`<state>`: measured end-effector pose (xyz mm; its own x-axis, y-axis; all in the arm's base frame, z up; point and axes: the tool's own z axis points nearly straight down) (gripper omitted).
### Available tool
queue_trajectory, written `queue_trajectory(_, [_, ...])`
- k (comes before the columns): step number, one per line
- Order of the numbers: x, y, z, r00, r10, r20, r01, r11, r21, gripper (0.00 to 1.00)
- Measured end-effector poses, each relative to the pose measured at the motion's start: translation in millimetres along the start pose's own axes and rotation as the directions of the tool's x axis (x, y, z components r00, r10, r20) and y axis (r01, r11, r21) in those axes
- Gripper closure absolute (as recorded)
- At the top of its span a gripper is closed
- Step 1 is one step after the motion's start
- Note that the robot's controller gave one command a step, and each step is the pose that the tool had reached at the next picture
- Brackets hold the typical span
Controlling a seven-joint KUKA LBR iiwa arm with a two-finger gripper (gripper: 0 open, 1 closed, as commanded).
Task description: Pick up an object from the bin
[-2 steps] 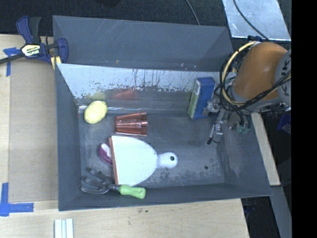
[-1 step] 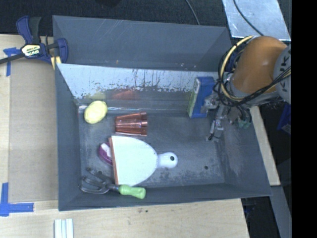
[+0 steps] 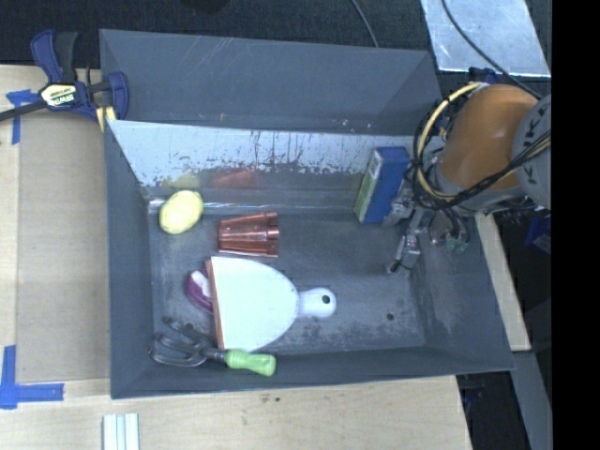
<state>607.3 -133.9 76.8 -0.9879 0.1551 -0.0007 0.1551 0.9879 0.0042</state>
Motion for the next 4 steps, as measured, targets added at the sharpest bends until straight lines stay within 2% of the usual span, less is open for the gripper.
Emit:
queue_trajectory(1, [-7.6, -21.4, 5.1, 0.997, -0.076, 0.012, 0.076, 0.997, 0.004, 1.00])
queue_trajectory(2, [-7.6, -21.4, 5.1, 0.997, -0.076, 0.012, 0.076, 0.997, 0.004, 1.00])
queue_trajectory(3, [-9.5, -21.1, 5.5, 0.992, -0.123, 0.014, 0.123, 0.992, 0.006, 1.00])
queue_trajectory(4, [-2.3, -22.3, 5.3, 0.998, -0.062, 0.017, 0.062, 0.998, 0.003, 1.00])
